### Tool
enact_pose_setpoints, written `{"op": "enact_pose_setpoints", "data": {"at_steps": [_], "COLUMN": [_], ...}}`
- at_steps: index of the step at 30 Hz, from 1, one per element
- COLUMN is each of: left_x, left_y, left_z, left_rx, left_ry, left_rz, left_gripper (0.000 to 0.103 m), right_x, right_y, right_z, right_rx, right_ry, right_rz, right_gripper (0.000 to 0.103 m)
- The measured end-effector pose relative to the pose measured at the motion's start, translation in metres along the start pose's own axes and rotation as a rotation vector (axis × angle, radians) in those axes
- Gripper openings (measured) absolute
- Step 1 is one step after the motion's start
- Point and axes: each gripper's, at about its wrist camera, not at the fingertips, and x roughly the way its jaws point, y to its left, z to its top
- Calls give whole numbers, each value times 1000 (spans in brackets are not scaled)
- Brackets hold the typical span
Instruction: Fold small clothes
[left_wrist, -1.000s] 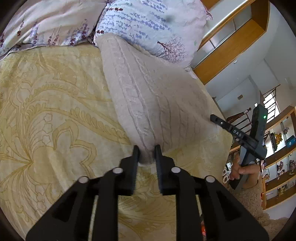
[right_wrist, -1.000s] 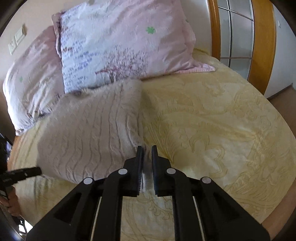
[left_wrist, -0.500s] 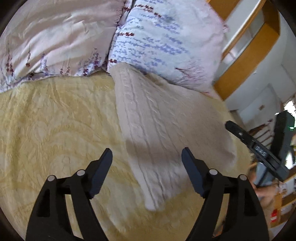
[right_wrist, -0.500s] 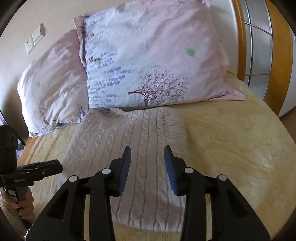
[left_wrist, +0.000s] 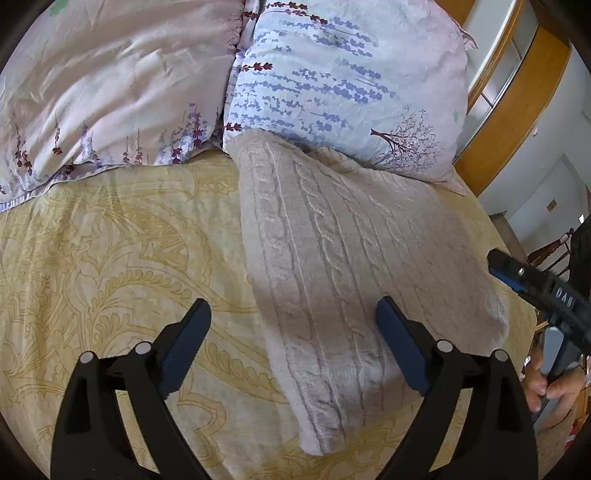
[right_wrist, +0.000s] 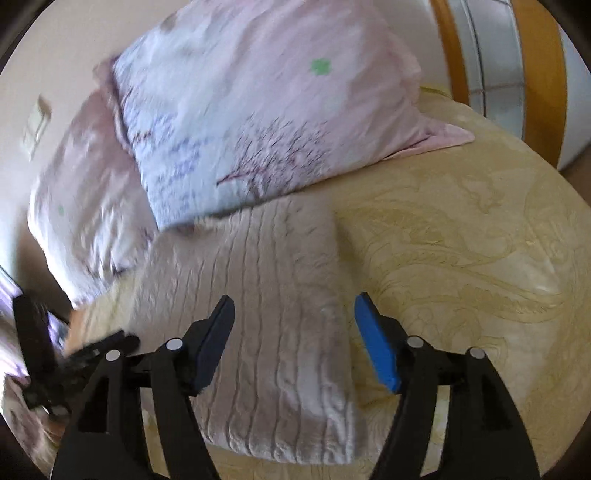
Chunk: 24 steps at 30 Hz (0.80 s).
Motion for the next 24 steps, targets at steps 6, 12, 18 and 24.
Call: {"op": "enact_pose_setpoints", "data": {"at_steps": [6, 12, 18, 24], "left_x": [0, 5, 18, 35], "left_y": [-2, -1, 11, 33], "left_z": [0, 3, 16, 22], "left_rx": [11, 5, -74, -210], "left_ry": [-3, 15, 66, 86], "left_rz": [27, 33, -58, -199], "left_gripper": [96, 101, 101, 97], "right_x": [13, 30, 58, 71], "right_y": [-23, -35, -44, -40], "right_z": [8, 15, 22, 23], "right_rx": [114, 175, 220, 198], "right_ry": [45, 96, 195, 242], "right_rz": [15, 56, 122, 201], "right_gripper": [75, 80, 81, 80]}}
